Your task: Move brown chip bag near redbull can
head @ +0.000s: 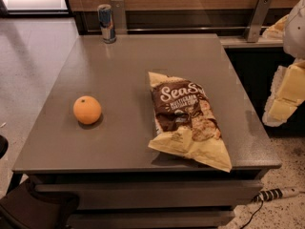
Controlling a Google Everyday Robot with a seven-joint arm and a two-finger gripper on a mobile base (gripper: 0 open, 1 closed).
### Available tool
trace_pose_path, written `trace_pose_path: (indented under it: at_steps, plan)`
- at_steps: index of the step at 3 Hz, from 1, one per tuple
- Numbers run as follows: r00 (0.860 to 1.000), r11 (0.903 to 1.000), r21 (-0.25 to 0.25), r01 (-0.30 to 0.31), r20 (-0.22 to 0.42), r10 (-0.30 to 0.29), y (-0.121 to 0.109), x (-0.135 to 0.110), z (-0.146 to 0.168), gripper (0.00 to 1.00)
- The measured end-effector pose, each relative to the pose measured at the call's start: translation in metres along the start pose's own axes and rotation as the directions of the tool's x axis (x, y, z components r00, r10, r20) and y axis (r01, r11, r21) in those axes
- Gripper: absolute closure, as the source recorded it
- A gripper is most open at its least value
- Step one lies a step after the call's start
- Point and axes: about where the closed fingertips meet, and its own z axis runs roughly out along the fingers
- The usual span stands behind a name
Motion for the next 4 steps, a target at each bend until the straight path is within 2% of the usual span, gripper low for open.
trace_pose_path:
  at_steps: [1,2,3,4]
  plan:
    - [1.0,1.0,0.0,0.0,0.0,0.0,0.0,0.0,0.0,0.0]
    - [0.997,0.9973,-0.027,-0.069,0.018,0.069,-0.007,-0.007,0.004,0.0]
    - [0.966,0.9624,-0.113,-0.247,0.055,0.254,-0.02,-0.045,0.021,0.0]
    - [0.929,0.9226,-0.137,-0.361,0.04,0.369,-0.027,-0.07,0.03,0.0]
